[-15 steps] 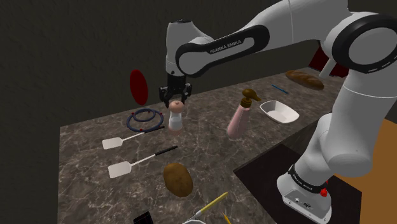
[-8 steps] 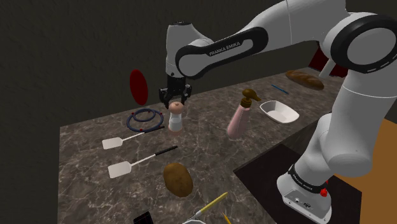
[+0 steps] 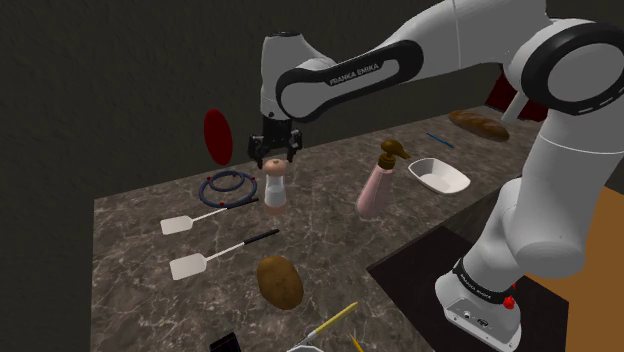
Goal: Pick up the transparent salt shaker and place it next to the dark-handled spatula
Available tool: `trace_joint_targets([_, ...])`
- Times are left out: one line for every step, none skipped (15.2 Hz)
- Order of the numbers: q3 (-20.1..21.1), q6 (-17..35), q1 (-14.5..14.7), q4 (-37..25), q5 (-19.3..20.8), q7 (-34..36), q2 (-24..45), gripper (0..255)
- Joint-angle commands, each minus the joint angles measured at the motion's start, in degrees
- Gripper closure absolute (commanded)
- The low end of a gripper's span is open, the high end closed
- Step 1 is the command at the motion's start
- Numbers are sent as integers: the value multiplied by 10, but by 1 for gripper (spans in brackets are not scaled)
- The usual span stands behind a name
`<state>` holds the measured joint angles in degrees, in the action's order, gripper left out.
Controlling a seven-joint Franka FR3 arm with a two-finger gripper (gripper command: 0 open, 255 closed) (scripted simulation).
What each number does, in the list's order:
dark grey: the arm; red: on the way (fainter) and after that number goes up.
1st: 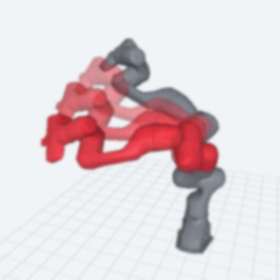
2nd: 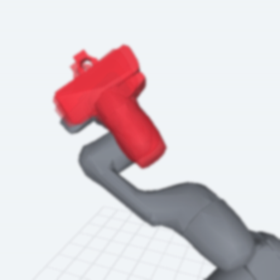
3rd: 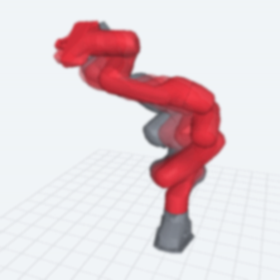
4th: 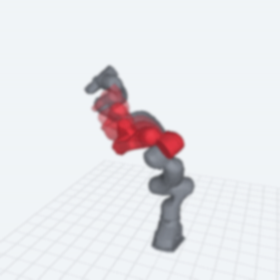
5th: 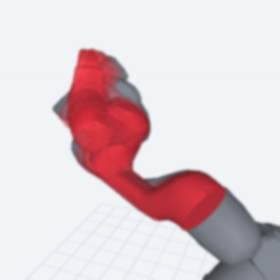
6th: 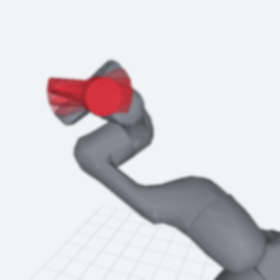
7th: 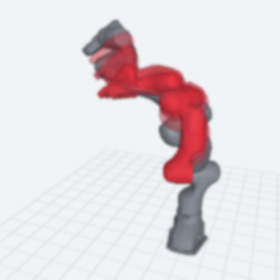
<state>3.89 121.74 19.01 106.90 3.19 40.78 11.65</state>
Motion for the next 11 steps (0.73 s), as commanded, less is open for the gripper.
trace_joint_targets([1, -27, 0, -16, -2, -1, -12, 0])
trace_joint_targets([1, -45, 0, -26, -3, -2, -18, 0])
trace_joint_targets([1, -59, 0, -36, -3, -2, -23, 0])
trace_joint_targets([1, -59, 0, -36, -3, -2, -23, 0])
trace_joint_targets([1, -59, 0, -35, -3, -2, -23, 0])
trace_joint_targets([1, -59, 0, -36, -3, -2, -23, 0])
trace_joint_targets([1, -59, 0, -36, -3, -2, -23, 0])
trace_joint_targets([1, -59, 0, -36, -3, -2, -23, 0])
trace_joint_targets([1, -59, 0, -36, -3, -2, -23, 0])
trace_joint_targets([1, -59, 0, -36, -3, -2, -23, 0])
trace_joint_targets([1, -59, 0, -36, -3, -2, -23, 0])
